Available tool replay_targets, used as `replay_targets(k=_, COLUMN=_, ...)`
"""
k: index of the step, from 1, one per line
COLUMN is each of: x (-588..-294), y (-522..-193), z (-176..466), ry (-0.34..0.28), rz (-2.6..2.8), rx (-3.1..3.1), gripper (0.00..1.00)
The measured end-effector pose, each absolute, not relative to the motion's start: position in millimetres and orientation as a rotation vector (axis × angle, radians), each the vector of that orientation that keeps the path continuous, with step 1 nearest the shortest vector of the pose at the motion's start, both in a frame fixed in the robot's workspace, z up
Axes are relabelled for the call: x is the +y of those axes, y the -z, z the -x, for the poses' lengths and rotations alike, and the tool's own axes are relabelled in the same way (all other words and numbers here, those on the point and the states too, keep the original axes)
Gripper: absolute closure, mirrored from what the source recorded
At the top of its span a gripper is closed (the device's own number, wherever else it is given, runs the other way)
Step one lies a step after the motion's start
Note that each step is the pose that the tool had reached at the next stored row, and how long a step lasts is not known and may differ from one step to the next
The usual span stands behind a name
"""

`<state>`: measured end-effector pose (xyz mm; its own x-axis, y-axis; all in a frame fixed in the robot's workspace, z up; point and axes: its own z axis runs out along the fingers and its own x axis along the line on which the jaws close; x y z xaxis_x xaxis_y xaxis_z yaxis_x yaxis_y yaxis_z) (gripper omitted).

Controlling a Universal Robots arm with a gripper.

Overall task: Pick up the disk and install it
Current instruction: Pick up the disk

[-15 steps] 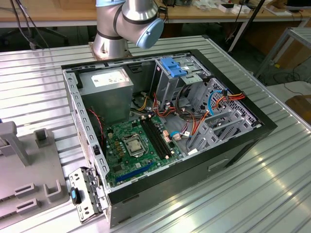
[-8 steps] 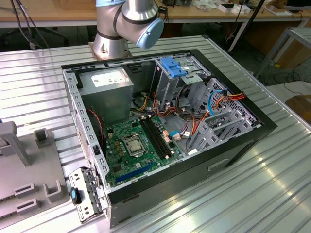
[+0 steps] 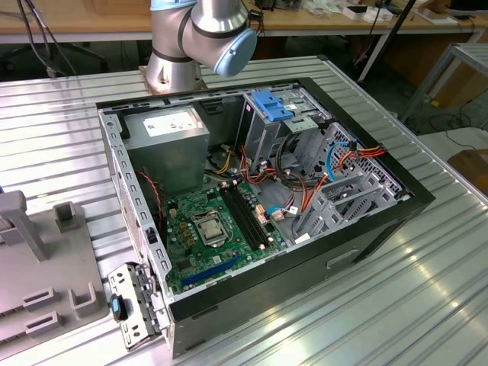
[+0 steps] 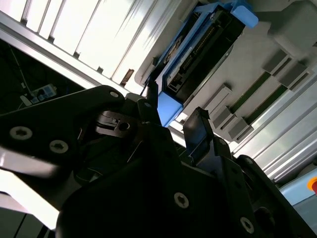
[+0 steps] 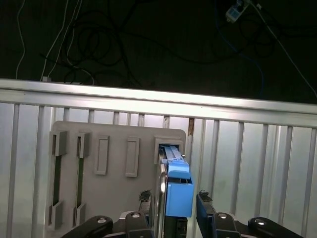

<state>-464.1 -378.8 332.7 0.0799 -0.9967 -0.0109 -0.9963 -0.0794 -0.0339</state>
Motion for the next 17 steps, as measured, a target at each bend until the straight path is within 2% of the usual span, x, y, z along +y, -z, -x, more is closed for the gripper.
replay_targets(k=17, x=-378.9, y=-323.9, z=464.3, ry=0.012, rz=2.29, rx=2.115, gripper=0.52)
